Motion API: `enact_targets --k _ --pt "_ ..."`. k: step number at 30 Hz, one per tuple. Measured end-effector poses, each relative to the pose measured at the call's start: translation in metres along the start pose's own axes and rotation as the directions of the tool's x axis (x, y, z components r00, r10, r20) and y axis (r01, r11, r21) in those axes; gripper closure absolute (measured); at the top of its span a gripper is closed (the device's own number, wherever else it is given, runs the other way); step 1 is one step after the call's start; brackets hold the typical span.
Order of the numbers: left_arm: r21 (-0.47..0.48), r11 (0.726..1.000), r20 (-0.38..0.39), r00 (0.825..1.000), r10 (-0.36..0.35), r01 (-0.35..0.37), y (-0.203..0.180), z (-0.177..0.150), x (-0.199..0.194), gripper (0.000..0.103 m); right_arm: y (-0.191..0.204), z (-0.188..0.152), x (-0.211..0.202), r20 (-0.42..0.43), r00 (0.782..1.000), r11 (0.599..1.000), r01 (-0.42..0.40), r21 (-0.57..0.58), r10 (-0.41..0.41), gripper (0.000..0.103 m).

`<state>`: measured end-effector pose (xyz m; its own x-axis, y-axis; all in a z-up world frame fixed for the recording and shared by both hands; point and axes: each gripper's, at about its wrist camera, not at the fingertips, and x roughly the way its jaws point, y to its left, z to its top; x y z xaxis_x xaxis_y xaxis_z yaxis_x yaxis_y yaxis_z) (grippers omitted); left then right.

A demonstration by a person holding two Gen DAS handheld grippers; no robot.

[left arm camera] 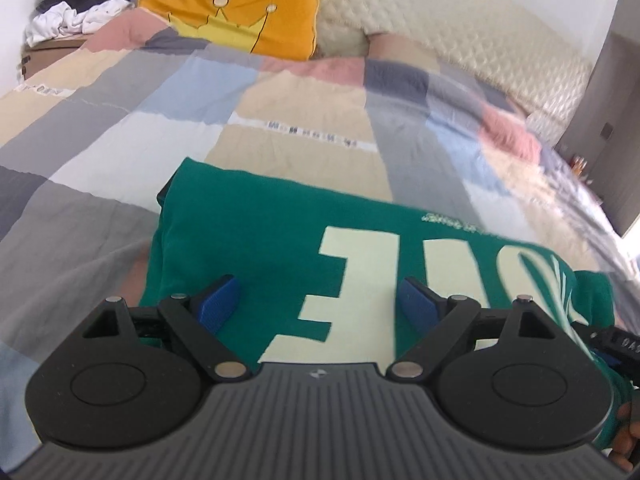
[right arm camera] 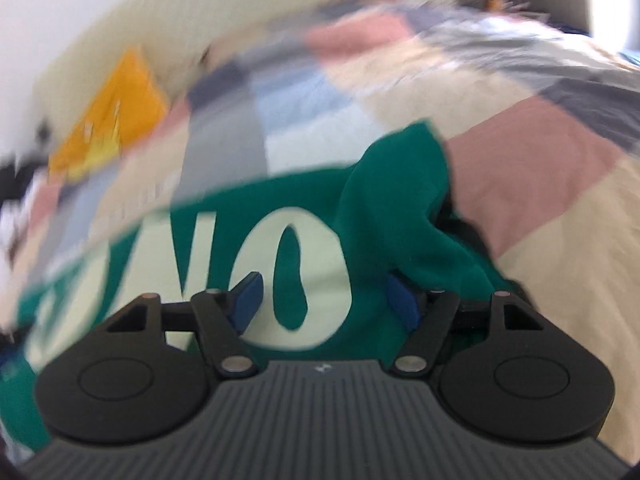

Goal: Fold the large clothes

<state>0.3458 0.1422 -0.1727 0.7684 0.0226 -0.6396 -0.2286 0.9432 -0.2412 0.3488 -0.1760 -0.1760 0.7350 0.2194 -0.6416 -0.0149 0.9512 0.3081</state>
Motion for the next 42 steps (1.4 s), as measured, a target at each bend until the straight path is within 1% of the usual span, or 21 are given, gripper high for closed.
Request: enact_targets --k 2,5,7,11,15,19,21,23,26,28,32,34,35,36,37,38,40,42 --pt "-0.002 1.000 -0.022 1.000 0.003 -0.003 0.004 0.002 0.013 0.011 0.001 -0.001 0.010 -0.014 1.000 0.999 -0.001 -0.036 0.000 0.033" --pt "-0.001 1.000 -0.035 0.999 0.002 -0.002 0.008 0.003 0.024 0.010 -0.002 -0.001 0.018 -0.014 1.000 1.000 -0.023 -0.020 0.023 0.033" --pt "0.002 1.000 -0.033 0.999 0.002 -0.002 0.008 0.003 0.025 0.010 -0.002 -0.004 0.018 -0.010 1.000 1.000 -0.029 -0.013 0.029 0.033" --pt "0.015 1.000 -0.017 1.000 0.002 -0.002 0.007 0.004 0.019 0.010 0.003 -0.007 0.011 0.013 1.000 1.000 -0.012 -0.010 0.012 0.033" --pt "0.004 1.000 0.007 1.000 -0.020 0.020 0.005 0.005 -0.002 0.010 0.007 -0.008 -0.012 0.048 0.999 0.999 -0.012 0.030 0.010 0.033" --pt "-0.004 0.998 0.041 0.997 -0.065 0.065 0.002 0.001 -0.033 0.010 0.012 -0.013 -0.048 0.105 0.994 0.998 -0.045 0.051 0.039 0.032" --pt "0.012 0.996 0.053 0.994 -0.092 0.091 -0.003 -0.003 -0.051 0.010 0.016 -0.017 -0.067 0.128 0.990 0.996 -0.067 0.060 0.059 0.032" --pt "0.035 0.994 0.066 0.992 -0.103 0.101 -0.008 -0.009 -0.068 0.010 0.021 -0.020 -0.083 0.150 0.985 0.995 -0.089 0.054 0.080 0.032" --pt "0.050 0.991 0.056 0.990 -0.129 0.126 -0.015 -0.021 -0.087 0.010 0.027 -0.031 -0.104 0.165 0.980 0.991 -0.122 0.059 0.111 0.031" --pt "0.066 0.988 0.050 0.988 -0.145 0.142 -0.019 -0.028 -0.096 0.010 0.030 -0.040 -0.114 0.155 0.979 0.986 -0.147 0.078 0.134 0.023" --pt "0.094 0.985 0.049 0.988 -0.148 0.143 -0.027 -0.045 -0.111 0.010 0.035 -0.055 -0.121 0.107 0.983 0.981 -0.163 0.109 0.152 0.021" --pt "0.087 0.987 0.048 0.989 -0.139 0.134 -0.028 -0.054 -0.117 0.010 0.035 -0.060 -0.122 0.087 0.982 0.975 -0.177 0.136 0.166 0.017" --pt "0.084 0.986 0.046 0.988 -0.145 0.141 -0.028 -0.058 -0.119 0.010 0.034 -0.062 -0.122 0.077 0.982 0.970 -0.185 0.156 0.175 0.016" --pt "0.080 0.986 0.041 0.988 -0.150 0.146 -0.027 -0.061 -0.121 0.010 0.032 -0.064 -0.121 0.064 0.980 0.964 -0.197 0.181 0.188 0.008" --pt "0.075 0.986 0.030 0.988 -0.148 0.146 -0.027 -0.065 -0.121 0.010 0.030 -0.066 -0.119 0.052 0.978 0.956 -0.207 0.208 0.200 0.003" --pt "0.073 0.986 0.021 0.989 -0.149 0.147 -0.027 -0.068 -0.121 0.010 0.028 -0.069 -0.116 0.039 0.976 0.946 -0.218 0.238 0.216 0.000" --pt "0.064 0.986 0.001 0.988 -0.156 0.155 -0.027 -0.073 -0.120 0.010 0.021 -0.074 -0.107 -0.003 0.965 0.917 -0.247 0.314 0.261 0.000" --pt "0.059 0.985 -0.016 0.987 -0.160 0.161 -0.029 -0.077 -0.118 0.010 0.016 -0.079 -0.096 -0.043 0.954 0.887 -0.259 0.383 0.297 0.000"
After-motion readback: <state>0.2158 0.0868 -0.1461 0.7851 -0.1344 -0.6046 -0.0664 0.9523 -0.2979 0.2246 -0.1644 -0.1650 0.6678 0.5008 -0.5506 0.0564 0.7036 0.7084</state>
